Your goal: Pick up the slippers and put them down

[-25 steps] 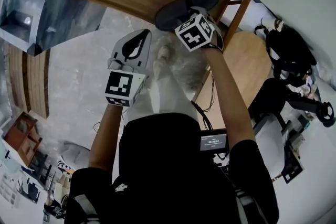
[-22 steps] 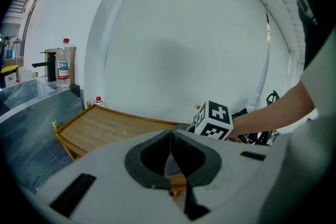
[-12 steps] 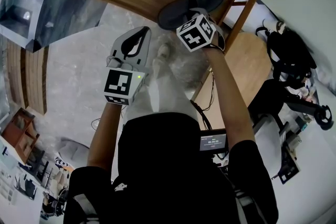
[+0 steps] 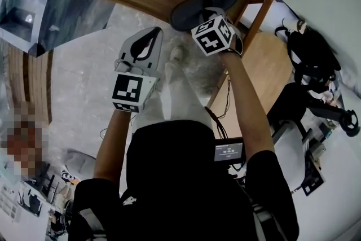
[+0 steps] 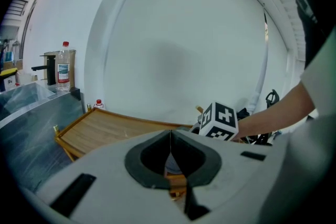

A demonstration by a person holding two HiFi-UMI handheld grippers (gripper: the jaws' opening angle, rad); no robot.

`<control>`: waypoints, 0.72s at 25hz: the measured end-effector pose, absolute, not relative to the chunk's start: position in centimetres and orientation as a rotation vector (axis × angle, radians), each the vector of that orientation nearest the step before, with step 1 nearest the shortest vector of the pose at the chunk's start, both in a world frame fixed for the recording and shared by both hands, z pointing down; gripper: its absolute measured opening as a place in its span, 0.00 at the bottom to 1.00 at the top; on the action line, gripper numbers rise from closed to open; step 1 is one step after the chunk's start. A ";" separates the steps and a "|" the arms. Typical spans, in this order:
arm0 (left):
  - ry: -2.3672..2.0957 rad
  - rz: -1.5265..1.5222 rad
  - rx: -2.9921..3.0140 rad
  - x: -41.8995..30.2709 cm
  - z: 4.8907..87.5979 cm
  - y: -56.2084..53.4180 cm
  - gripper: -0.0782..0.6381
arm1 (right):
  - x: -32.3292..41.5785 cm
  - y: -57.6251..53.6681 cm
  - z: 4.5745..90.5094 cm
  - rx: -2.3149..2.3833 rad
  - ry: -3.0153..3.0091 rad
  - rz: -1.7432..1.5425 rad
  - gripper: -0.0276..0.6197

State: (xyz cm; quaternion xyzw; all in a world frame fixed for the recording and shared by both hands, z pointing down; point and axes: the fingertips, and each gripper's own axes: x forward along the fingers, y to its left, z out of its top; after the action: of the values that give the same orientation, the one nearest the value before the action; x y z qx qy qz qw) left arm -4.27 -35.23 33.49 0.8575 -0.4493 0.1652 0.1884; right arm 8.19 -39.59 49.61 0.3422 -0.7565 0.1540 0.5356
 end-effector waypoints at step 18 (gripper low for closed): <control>-1.218 0.447 2.456 -3.6 30.7 -33.9 0.12 | 7.8 -39.0 42.5 0.999 -1.925 0.363 0.05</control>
State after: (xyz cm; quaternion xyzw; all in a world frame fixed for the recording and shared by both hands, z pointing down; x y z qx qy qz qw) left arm -3.63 -33.93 30.74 0.8696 -0.4313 0.1584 0.1810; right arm 7.81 -39.02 42.52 0.4048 -0.7800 0.1469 0.4541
